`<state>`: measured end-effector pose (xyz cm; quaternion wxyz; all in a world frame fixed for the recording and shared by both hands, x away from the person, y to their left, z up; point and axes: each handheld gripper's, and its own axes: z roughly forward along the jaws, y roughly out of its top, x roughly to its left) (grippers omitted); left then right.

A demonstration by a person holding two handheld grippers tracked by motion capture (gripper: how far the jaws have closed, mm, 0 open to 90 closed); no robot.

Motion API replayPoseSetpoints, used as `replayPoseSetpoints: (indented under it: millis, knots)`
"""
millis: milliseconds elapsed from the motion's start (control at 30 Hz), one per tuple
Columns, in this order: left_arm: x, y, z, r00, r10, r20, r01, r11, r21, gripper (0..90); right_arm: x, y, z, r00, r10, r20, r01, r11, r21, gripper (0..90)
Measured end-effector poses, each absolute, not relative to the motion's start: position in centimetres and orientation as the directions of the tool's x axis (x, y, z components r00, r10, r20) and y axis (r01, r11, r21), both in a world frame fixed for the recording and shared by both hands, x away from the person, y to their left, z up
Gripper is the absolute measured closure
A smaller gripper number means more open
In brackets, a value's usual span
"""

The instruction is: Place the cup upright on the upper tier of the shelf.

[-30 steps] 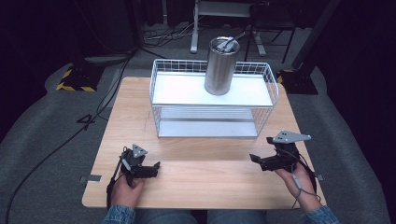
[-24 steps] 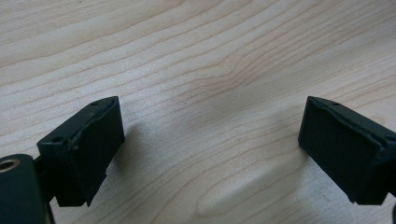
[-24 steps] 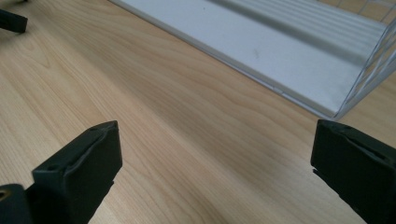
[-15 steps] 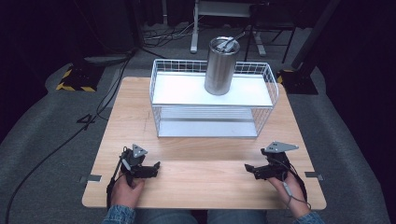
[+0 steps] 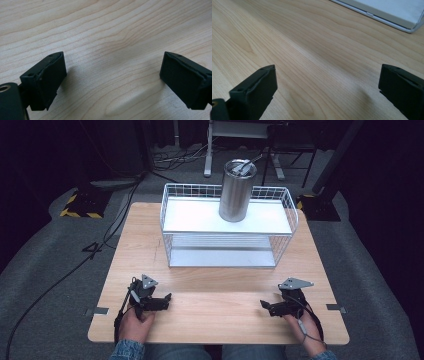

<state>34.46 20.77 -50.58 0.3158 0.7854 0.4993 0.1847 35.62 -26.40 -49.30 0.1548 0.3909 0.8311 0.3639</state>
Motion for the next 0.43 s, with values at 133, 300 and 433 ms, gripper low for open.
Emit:
replayPoseSetpoints:
  millis: [133,300,433]
  knots:
    - [34.5,20.8,-50.6,0.433,0.901,-0.025,0.668,-0.302,0.680,7.4,35.7,-26.5,-50.0,-0.646,0.764,0.011,0.544,0.449,0.709,2.3]
    - [34.5,20.8,-50.6,0.433,0.901,-0.025,0.668,-0.302,0.681,7.4,35.6,-26.7,-50.7,-0.637,0.771,-0.006,0.539,0.451,0.712,1.1]
    - [34.5,20.8,-50.6,0.433,0.901,-0.025,0.667,-0.302,0.681,7.4,35.6,-26.7,-50.7,-0.639,0.769,-0.005,0.537,0.451,0.712,0.9]
